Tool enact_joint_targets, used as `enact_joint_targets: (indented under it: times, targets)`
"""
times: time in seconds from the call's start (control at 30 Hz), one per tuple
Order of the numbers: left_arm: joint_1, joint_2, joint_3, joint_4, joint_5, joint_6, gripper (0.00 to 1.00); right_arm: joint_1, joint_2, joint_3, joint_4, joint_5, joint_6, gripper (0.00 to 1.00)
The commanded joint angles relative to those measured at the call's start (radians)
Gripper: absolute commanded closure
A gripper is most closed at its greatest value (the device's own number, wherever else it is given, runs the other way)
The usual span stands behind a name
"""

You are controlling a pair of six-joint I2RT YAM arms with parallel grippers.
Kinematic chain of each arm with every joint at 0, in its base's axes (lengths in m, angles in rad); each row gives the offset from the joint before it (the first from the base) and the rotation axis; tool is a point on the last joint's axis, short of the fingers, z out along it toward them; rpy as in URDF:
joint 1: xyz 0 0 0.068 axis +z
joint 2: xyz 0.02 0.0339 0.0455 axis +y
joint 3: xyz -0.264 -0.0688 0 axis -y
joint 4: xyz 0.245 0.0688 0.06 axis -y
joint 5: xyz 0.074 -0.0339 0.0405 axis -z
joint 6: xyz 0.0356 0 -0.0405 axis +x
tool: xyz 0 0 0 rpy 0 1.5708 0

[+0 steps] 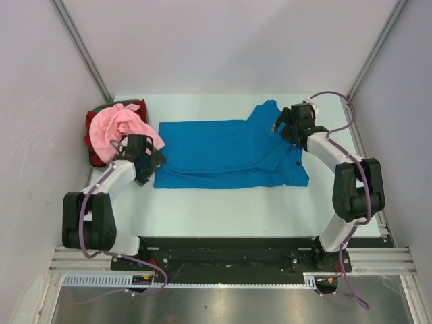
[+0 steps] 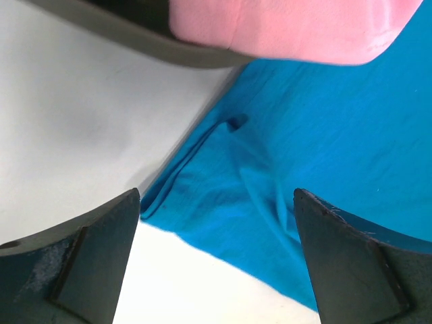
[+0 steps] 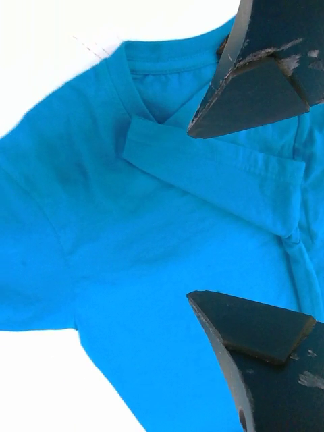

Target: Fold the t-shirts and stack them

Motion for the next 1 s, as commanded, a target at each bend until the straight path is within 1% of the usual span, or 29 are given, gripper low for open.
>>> enact_joint_targets:
  times: [0.0, 0.03, 0.1, 0.2, 0.3, 0.33, 0.43, 0.47, 0.5, 0.6, 0.73, 0.77, 0.83, 0.97]
  targets:
    - [0.005, -0.139, -0.069, 0.014, -0.018, -0.031, 0.00, 0.015, -0.119, 0.034, 0.047, 0.091, -0.011, 0.00]
    - [0.004, -0.157, -0.081, 0.014, -0.010, -0.031, 0.00, 0.024, -0.142, 0.032, 0.034, 0.124, -0.025, 0.00]
    - [0.001, -0.213, -0.109, 0.010, -0.002, -0.026, 0.00, 0.050, -0.194, 0.032, -0.025, 0.143, -0.041, 0.01]
    - [-0.004, -0.271, -0.144, 0.001, 0.022, -0.022, 0.00, 0.059, -0.226, 0.029, -0.137, 0.120, -0.019, 0.00]
    - [-0.005, -0.303, -0.170, -0.002, 0.053, -0.003, 0.00, 0.059, -0.243, -0.027, -0.176, 0.051, 0.016, 0.00]
    - [-0.005, -0.306, -0.172, -0.010, 0.060, 0.003, 0.00, 0.056, -0.248, -0.071, -0.170, 0.001, 0.027, 0.00]
    - [-0.005, -0.315, -0.177, -0.016, 0.073, 0.021, 0.00, 0.050, -0.254, -0.145, -0.124, -0.068, 0.058, 0.00]
    - [-0.005, -0.317, -0.178, -0.015, 0.082, 0.027, 0.00, 0.045, -0.254, -0.196, -0.089, -0.087, 0.064, 0.00]
    - [-0.005, -0.322, -0.181, -0.010, 0.089, 0.032, 0.00, 0.036, -0.254, -0.216, -0.069, -0.134, 0.074, 0.00]
    - [-0.004, -0.328, -0.183, -0.010, 0.090, 0.040, 0.00, 0.025, -0.253, -0.299, 0.014, -0.170, 0.091, 0.02]
    - [-0.005, -0.328, -0.189, -0.002, 0.094, 0.044, 0.00, 0.016, -0.237, -0.349, 0.097, -0.230, 0.117, 0.10]
    - [-0.005, -0.325, -0.189, -0.002, 0.094, 0.047, 0.00, 0.015, -0.224, -0.353, 0.112, -0.233, 0.120, 0.14]
    - [-0.005, -0.322, -0.192, 0.004, 0.097, 0.047, 0.00, 0.015, -0.205, -0.360, 0.129, -0.243, 0.128, 0.18]
    - [-0.005, -0.314, -0.197, 0.013, 0.097, 0.047, 0.00, 0.022, -0.139, -0.363, 0.167, -0.268, 0.150, 0.29]
